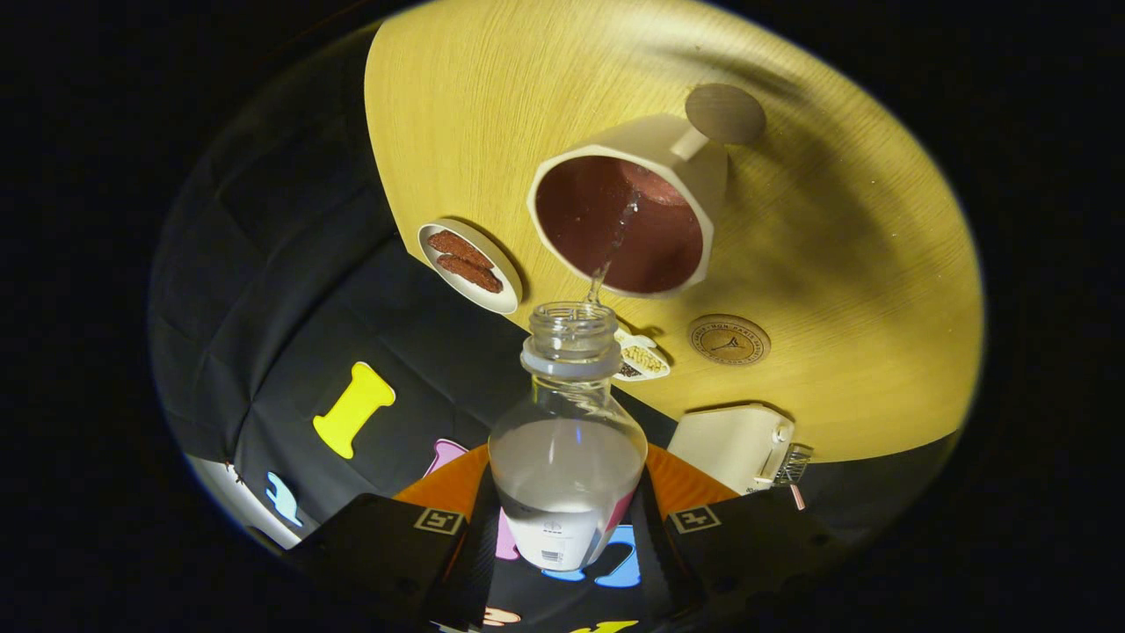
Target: Take the bottle from table, then pour the juice into the cup, finally place the bottle on the coaster
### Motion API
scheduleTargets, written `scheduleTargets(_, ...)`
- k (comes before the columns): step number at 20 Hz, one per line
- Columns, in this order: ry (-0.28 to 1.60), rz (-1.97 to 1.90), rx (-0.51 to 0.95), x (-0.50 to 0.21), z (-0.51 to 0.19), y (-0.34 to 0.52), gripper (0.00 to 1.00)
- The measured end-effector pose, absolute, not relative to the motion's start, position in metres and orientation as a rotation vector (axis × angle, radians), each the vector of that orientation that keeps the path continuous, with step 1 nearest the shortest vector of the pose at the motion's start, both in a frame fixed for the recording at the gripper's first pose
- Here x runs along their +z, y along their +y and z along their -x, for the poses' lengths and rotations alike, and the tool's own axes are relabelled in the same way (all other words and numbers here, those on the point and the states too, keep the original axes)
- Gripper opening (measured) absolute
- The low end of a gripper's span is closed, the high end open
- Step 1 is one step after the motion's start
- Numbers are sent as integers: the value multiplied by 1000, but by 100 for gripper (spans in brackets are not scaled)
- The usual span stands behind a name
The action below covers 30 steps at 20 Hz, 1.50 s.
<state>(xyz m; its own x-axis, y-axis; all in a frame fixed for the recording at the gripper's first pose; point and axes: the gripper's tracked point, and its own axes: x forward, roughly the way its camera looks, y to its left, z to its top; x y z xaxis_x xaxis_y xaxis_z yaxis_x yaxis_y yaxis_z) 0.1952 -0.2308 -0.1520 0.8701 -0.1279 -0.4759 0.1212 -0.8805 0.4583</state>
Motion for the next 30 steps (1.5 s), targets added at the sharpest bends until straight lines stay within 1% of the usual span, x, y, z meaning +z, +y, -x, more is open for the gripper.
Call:
scheduleTargets(13, -19, -2619, -693, -142, -189, -238, 70)
scheduleTargets(22, 49, -2589, -710, -151, -191, -226, 70)
scheduleTargets(28, 39, -2572, -713, -151, -191, -229, 70)
scheduleTargets(30, 94, -2538, -724, -155, -190, -221, 70)
